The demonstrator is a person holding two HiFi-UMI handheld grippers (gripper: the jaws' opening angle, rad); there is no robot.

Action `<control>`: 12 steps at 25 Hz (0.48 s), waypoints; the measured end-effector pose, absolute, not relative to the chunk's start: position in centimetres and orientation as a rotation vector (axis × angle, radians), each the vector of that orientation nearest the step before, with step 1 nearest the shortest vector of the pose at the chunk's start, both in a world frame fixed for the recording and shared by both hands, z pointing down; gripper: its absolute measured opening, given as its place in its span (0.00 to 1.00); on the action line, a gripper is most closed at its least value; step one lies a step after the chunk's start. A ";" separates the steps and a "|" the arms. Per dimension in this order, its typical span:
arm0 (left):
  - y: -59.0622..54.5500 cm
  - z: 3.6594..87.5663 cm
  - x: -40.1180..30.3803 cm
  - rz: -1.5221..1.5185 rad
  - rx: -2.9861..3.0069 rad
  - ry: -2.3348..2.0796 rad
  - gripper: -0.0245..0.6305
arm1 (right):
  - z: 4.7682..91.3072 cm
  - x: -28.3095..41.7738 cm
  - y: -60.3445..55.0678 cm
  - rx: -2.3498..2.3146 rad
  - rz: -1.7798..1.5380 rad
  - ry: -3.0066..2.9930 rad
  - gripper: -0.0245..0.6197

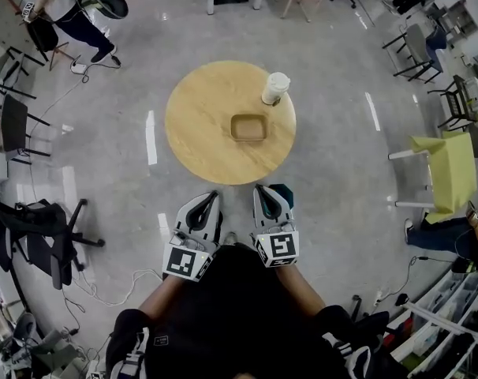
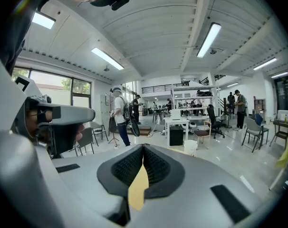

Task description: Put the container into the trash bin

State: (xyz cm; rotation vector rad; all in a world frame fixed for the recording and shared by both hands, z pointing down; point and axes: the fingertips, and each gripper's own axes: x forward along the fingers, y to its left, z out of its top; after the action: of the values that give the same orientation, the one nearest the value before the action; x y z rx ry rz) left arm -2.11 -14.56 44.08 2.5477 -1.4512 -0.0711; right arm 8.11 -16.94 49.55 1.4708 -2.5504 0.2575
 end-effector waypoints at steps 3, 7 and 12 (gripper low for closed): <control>-18.0 44.1 -2.8 -0.065 2.542 -1.443 0.05 | 50.1 7.8 -20.7 1.472 0.253 -2.525 0.08; -21.7 44.5 -3.8 -0.062 2.532 -1.419 0.05 | 52.3 7.0 -25.1 1.446 0.266 -2.471 0.08; -25.0 45.5 -5.1 -0.047 2.517 -1.392 0.05 | 56.5 6.1 -28.9 1.368 0.287 -2.369 0.08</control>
State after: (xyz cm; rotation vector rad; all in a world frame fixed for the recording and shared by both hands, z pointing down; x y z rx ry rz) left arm -5.08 -24.97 45.48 2.5169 -1.3920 -0.0465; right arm 6.07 -28.89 56.53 1.3682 -2.3692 0.2865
